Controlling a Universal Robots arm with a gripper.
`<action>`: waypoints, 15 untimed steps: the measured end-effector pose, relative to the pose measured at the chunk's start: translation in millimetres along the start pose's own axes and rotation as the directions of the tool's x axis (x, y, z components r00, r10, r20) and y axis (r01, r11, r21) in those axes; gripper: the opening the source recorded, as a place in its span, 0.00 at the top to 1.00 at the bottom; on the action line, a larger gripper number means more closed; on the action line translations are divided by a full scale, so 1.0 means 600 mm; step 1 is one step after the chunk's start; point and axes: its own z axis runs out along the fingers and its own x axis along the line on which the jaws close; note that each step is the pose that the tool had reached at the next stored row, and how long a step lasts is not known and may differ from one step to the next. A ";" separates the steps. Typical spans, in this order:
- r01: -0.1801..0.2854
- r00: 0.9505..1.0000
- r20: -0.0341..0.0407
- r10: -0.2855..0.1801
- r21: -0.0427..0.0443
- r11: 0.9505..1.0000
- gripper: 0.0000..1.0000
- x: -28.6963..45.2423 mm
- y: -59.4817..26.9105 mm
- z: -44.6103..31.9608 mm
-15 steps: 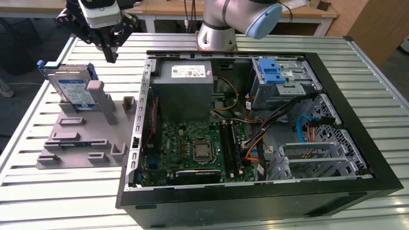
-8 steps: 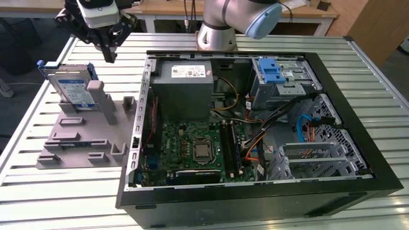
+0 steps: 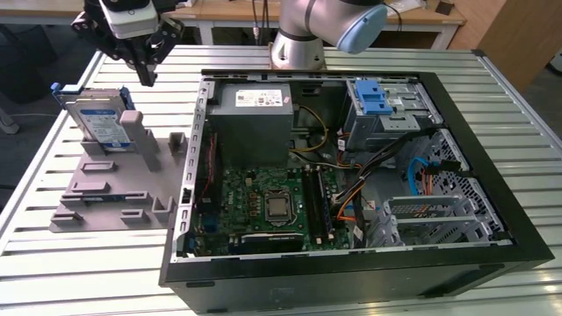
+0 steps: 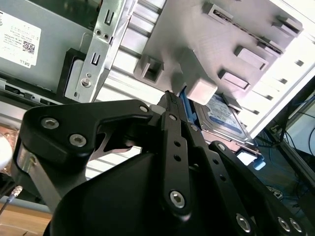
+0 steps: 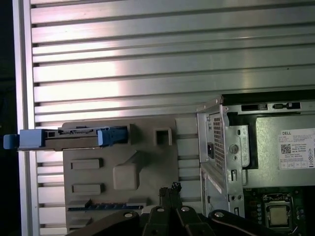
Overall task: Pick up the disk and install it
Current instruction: 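Reach for the disk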
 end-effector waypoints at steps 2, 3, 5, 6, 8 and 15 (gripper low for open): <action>0.000 1.000 0.000 0.000 0.000 1.000 0.89 0.002 0.000 0.000; 0.000 1.000 0.000 0.000 0.000 1.000 0.89 0.003 0.000 0.000; 0.000 1.000 0.000 0.000 0.000 1.000 0.89 0.006 0.000 0.000; 0.000 1.000 0.000 0.000 0.000 1.000 0.89 0.007 -0.001 0.000; 0.000 1.000 0.000 0.000 0.000 1.000 0.89 0.010 -0.001 0.000; 0.000 1.000 0.000 0.000 0.000 1.000 0.89 0.020 -0.001 0.001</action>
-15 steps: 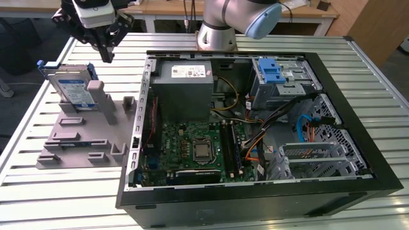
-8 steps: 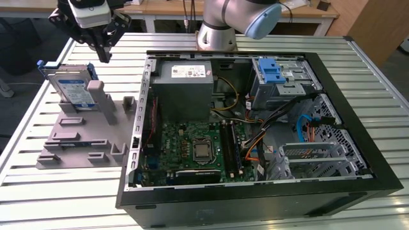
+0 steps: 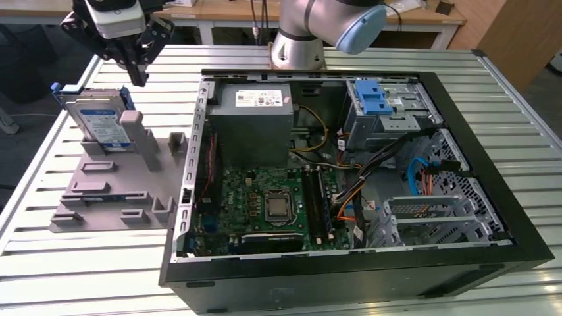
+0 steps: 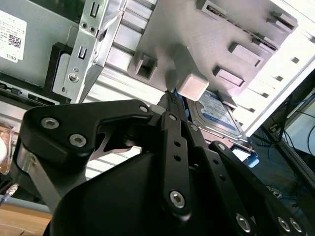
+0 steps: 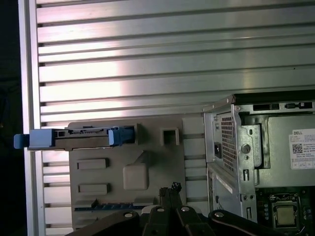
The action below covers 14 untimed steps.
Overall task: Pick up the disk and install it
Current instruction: 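Reach for the disk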
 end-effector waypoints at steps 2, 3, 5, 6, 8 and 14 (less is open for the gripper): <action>0.000 1.000 0.000 0.000 0.000 1.000 0.89 0.003 0.000 0.000; 0.000 1.000 0.000 0.000 0.000 1.000 0.89 0.004 0.000 0.000; 0.000 1.000 0.000 0.000 0.000 1.000 0.89 0.007 0.000 0.000; 0.000 1.000 0.000 0.000 0.000 1.000 0.89 0.008 0.000 0.000; 0.000 1.000 0.000 0.000 0.000 1.000 0.89 0.011 0.000 0.001; 0.000 1.000 0.000 0.000 0.000 1.000 0.89 0.022 0.001 0.001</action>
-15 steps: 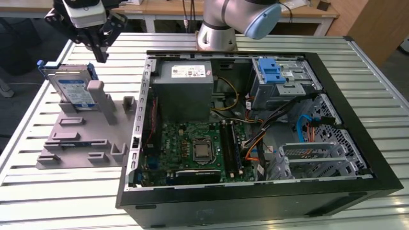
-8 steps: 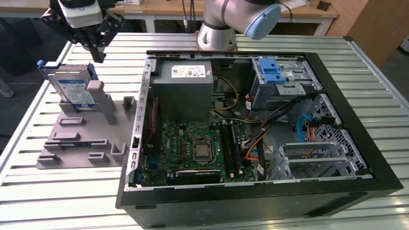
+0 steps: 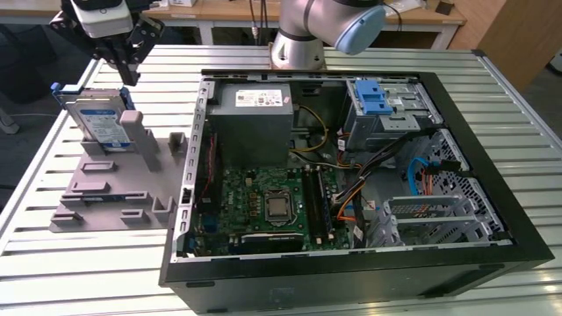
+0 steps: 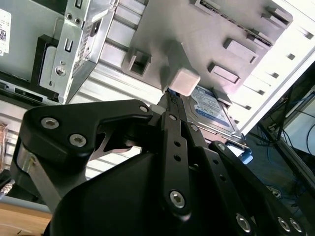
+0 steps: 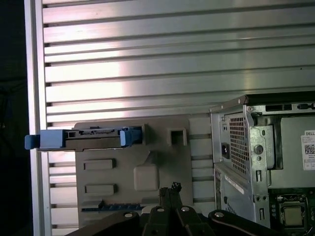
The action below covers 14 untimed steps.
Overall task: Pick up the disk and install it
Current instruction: 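Reach for the disk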
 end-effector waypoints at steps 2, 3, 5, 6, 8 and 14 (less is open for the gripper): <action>0.000 1.000 0.000 0.000 0.000 1.000 0.89 0.004 0.002 0.000; 0.000 1.000 0.000 0.000 0.000 1.000 0.89 0.006 0.003 0.001; 0.000 1.000 0.000 0.000 0.000 1.000 0.89 0.011 0.005 0.001; 0.000 1.000 0.000 0.000 0.000 1.000 0.89 0.013 0.006 0.001; 0.000 1.000 0.000 0.000 0.000 1.000 0.89 0.018 0.008 0.001; 0.000 1.000 0.000 0.000 0.000 1.000 0.89 0.030 0.013 0.002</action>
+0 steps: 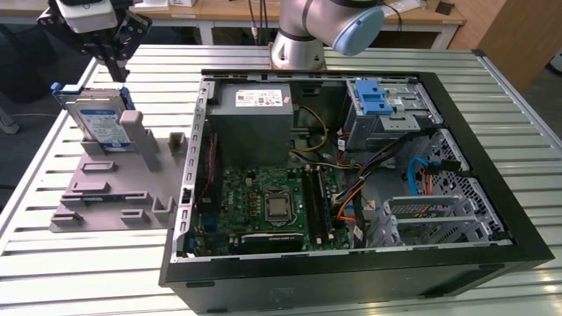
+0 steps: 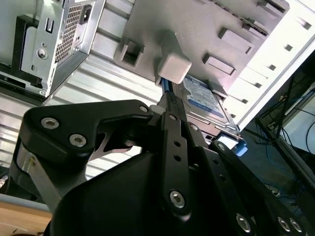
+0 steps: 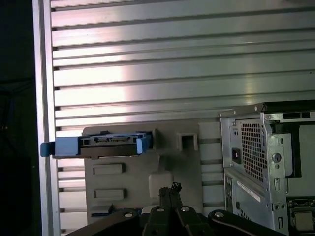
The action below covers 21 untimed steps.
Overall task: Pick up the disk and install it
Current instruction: 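Reach for the disk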
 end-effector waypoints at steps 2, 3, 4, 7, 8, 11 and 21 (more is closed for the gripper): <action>0.000 1.000 0.000 0.000 0.000 1.000 0.89 0.005 0.001 0.000; 0.000 1.000 0.000 0.000 0.000 1.000 0.89 0.007 0.002 0.001; 0.000 1.000 0.000 0.000 0.000 1.000 0.89 0.009 0.003 0.001; 0.000 1.000 0.000 0.000 0.000 1.000 0.89 0.016 0.004 0.001; 0.000 1.000 0.000 0.000 0.000 1.000 0.89 0.018 0.005 0.002; 0.000 1.000 0.000 0.000 0.000 1.000 0.89 0.024 0.006 0.002; 0.000 1.000 0.000 0.000 0.000 1.000 0.89 0.045 0.011 0.004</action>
